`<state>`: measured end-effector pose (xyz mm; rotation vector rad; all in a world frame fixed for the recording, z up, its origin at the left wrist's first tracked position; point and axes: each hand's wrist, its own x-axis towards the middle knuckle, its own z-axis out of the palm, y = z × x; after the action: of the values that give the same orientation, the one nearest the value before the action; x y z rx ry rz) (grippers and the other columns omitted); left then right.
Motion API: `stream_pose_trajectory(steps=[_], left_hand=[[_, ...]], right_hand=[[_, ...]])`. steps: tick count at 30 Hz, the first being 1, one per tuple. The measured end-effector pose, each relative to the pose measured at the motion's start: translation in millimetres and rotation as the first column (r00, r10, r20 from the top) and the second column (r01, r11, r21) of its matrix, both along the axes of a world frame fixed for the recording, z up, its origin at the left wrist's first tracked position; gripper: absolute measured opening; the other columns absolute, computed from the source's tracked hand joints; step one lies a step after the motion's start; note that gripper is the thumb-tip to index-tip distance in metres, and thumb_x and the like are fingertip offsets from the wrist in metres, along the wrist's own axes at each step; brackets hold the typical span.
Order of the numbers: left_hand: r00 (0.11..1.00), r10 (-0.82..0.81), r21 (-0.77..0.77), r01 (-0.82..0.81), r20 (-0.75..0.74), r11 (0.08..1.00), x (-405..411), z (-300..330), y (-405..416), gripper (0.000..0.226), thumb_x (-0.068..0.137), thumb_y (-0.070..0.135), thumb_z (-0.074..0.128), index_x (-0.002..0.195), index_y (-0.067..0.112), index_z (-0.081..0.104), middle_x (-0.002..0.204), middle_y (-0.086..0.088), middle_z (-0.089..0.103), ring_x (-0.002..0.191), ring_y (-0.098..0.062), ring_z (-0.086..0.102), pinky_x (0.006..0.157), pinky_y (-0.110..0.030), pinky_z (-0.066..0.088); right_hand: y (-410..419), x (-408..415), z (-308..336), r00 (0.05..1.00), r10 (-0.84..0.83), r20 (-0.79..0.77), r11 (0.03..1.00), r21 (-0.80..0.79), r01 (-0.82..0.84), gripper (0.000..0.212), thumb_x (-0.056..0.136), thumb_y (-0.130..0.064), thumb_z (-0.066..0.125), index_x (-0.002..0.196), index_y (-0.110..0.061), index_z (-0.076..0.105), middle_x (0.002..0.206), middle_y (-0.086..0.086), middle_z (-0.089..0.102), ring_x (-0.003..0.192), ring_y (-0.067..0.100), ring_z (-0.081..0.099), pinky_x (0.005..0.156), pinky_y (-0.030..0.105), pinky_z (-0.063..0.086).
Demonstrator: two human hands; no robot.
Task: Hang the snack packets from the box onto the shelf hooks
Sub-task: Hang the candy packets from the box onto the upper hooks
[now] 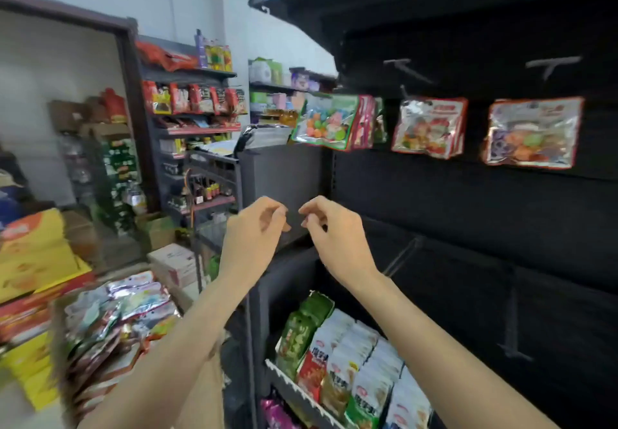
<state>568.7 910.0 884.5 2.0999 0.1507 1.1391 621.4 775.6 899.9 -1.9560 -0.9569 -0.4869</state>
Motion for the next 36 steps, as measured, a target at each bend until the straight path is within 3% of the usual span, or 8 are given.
stream_pose_trajectory(steps=[10, 17, 20, 25, 30, 32, 34, 36], left_hand=[[0.756, 0.286, -0.039, -0.380, -0.589, 0.924, -102, -150, 224, 0.014, 0.093, 0.026, 0.052, 0.097, 0.015, 0.061, 0.088, -0.004, 0.066, 0.082, -0.021, 0.061, 0.071, -0.032, 0.048], [0.443, 0.080, 0.028, -0.124, -0.893, 0.992, -110, -224, 297, 0.022, 0.095, 0.016, 0.047, 0.112, 0.003, 0.053, 0.101, -0.017, 0.061, 0.098, -0.032, 0.059, 0.073, -0.030, 0.040], [0.342, 0.047, 0.046, -0.013, -0.939, 0.999, -102, -246, 307, 0.033, 0.095, 0.021, 0.048, 0.123, 0.003, 0.050, 0.124, -0.015, 0.055, 0.114, -0.031, 0.053, 0.092, -0.033, 0.043], [0.315, 0.007, 0.025, 0.054, -0.949, 0.998, -88, -263, 313, 0.045, 0.097, 0.020, 0.043, 0.140, 0.008, 0.038, 0.131, -0.015, 0.053, 0.118, -0.029, 0.049, 0.095, -0.025, 0.034], [0.290, 0.046, 0.060, 0.042, -0.956, 0.997, -82, -275, 321, 0.053, 0.092, 0.029, 0.047, 0.144, 0.020, 0.035, 0.135, -0.012, 0.051, 0.123, -0.030, 0.047, 0.099, -0.044, 0.041], [0.272, 0.037, 0.047, 0.031, -0.961, 0.998, -82, -276, 322, 0.054, 0.092, 0.031, 0.049, 0.144, 0.020, 0.035, 0.137, -0.011, 0.050, 0.123, -0.030, 0.047, 0.099, -0.044, 0.042], [0.268, 0.006, 0.012, 0.020, -0.963, 1.000, -84, -278, 322, 0.053, 0.094, 0.029, 0.050, 0.143, 0.016, 0.037, 0.138, -0.012, 0.048, 0.125, -0.029, 0.046, 0.101, -0.037, 0.040], [0.312, -0.011, -0.012, 0.001, -0.950, 1.000, -86, -279, 320, 0.050, 0.095, 0.026, 0.051, 0.141, 0.012, 0.039, 0.138, -0.012, 0.049, 0.125, -0.028, 0.046, 0.098, -0.030, 0.037]], right_hand=[[229, -47, -166, 0.902, 0.128, -0.411, 0.867, -0.395, -0.303, 0.024, 0.088, -0.012, 0.044, 0.100, -0.011, 0.065, 0.101, 0.011, 0.068, 0.095, 0.030, 0.062, 0.078, 0.041, 0.052], [320, -43, -257, 0.831, 0.000, -0.556, 0.671, -0.616, -0.412, 0.050, 0.093, -0.032, 0.053, 0.137, -0.011, 0.044, 0.128, 0.012, 0.058, 0.115, 0.030, 0.055, 0.091, 0.033, 0.046], [331, -36, -281, 0.850, -0.078, -0.521, 0.550, -0.734, -0.400, 0.068, 0.086, -0.035, 0.064, 0.142, -0.009, 0.035, 0.140, 0.014, 0.047, 0.125, 0.030, 0.047, 0.095, 0.032, 0.043], [339, -30, -292, 0.844, -0.098, -0.527, 0.333, -0.817, -0.472, 0.097, 0.082, -0.036, 0.071, 0.152, -0.012, 0.008, 0.153, 0.017, 0.023, 0.139, 0.031, 0.028, 0.108, 0.035, 0.028], [338, -24, -289, 0.844, -0.016, -0.537, 0.218, -0.825, -0.521, 0.075, 0.097, -0.026, 0.052, 0.152, -0.009, 0.003, 0.151, 0.019, 0.029, 0.137, 0.031, 0.033, 0.107, 0.037, 0.029], [336, -19, -281, 0.852, 0.045, -0.522, 0.260, -0.817, -0.515, 0.047, 0.098, -0.017, 0.046, 0.141, -0.005, 0.031, 0.136, 0.016, 0.048, 0.122, 0.029, 0.046, 0.091, 0.027, 0.040], [333, -10, -278, 0.862, 0.108, -0.495, 0.327, -0.801, -0.501, 0.008, 0.097, -0.011, 0.045, 0.094, -0.012, 0.051, 0.094, 0.005, 0.056, 0.090, 0.023, 0.050, 0.064, 0.021, 0.032], [330, -4, -276, 0.861, 0.136, -0.489, 0.367, -0.783, -0.502, 0.030, 0.096, -0.011, 0.048, 0.068, -0.018, 0.041, 0.072, -0.005, 0.045, 0.079, 0.019, 0.046, 0.065, 0.025, 0.030]])
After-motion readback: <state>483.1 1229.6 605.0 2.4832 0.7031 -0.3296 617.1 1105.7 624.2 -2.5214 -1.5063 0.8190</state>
